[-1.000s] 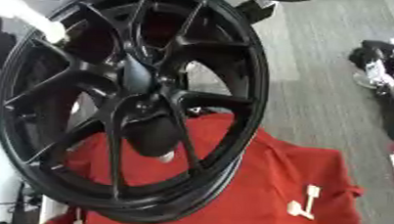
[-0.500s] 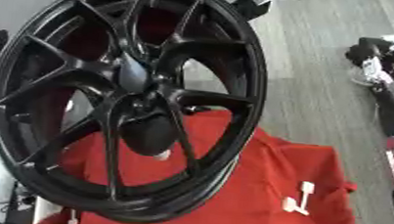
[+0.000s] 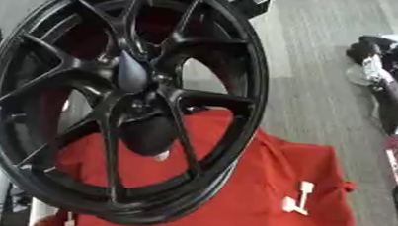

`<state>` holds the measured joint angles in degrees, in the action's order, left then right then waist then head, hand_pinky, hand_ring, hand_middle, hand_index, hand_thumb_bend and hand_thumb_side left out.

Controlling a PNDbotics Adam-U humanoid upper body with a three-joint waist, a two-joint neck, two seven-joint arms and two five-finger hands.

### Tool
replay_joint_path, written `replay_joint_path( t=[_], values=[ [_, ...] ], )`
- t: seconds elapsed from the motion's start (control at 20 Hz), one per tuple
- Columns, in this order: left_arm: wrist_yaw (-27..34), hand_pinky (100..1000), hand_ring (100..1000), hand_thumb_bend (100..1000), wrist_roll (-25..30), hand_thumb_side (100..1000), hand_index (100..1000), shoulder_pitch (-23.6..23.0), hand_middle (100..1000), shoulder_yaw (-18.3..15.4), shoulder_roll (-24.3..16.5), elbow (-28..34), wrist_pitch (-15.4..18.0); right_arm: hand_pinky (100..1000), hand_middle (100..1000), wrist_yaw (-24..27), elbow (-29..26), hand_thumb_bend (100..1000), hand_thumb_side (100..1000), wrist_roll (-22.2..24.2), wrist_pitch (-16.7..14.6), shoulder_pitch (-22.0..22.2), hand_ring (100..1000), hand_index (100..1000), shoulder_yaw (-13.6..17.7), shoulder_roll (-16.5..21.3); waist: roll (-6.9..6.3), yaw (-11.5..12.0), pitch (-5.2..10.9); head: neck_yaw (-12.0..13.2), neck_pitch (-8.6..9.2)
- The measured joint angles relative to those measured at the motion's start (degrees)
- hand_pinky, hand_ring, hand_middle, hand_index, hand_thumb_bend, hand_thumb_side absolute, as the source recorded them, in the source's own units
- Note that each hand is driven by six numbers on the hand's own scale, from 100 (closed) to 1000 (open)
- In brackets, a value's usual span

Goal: Pull the pin out of the wheel hub.

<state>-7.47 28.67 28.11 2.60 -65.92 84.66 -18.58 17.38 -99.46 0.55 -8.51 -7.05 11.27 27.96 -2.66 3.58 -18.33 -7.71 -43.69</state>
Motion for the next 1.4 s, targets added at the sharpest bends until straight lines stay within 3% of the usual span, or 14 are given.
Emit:
replay_joint_path(
  t=[0.4,0.65,1.1,1.2,1.4],
  values=[
    [-0.04,851,840,236,0.43,597,836,-0.14,799,-0.31,0.6,-0.98,1.07,895,661,-0.01,0.0,100,469,0.02,0.03,-0.05,755,738,0.0,0.0,-0.02,-0.24,-0.04,-0.01,0.23],
    [-0.11,854,846,322,1.17,624,867,0.07,811,-0.3,0.96,-0.94,1.54,895,661,-0.01,0.0,100,469,0.06,0.07,-0.22,755,738,0.0,0.0,-0.1,-0.31,-0.04,-0.01,0.49],
    [0.38,840,831,158,0.52,592,843,0.17,788,-0.3,1.66,-0.38,1.2,895,661,-0.01,0.0,100,469,0.08,0.08,-0.27,755,738,0.01,0.0,-0.16,-0.34,-0.04,-0.01,0.49],
    [1.49,827,821,100,-0.52,656,841,0.23,777,-0.3,2.16,0.16,0.94,895,661,0.01,0.0,100,469,0.08,0.08,-0.29,754,738,0.01,0.0,-0.14,-0.34,-0.04,-0.01,0.51],
    [7.03,801,797,100,-4.97,793,829,0.5,749,-0.67,4.55,2.45,0.66,895,661,0.05,0.0,100,468,0.08,0.08,-0.3,754,738,0.01,0.0,0.03,-0.34,-0.04,-0.01,0.51]
  ],
)
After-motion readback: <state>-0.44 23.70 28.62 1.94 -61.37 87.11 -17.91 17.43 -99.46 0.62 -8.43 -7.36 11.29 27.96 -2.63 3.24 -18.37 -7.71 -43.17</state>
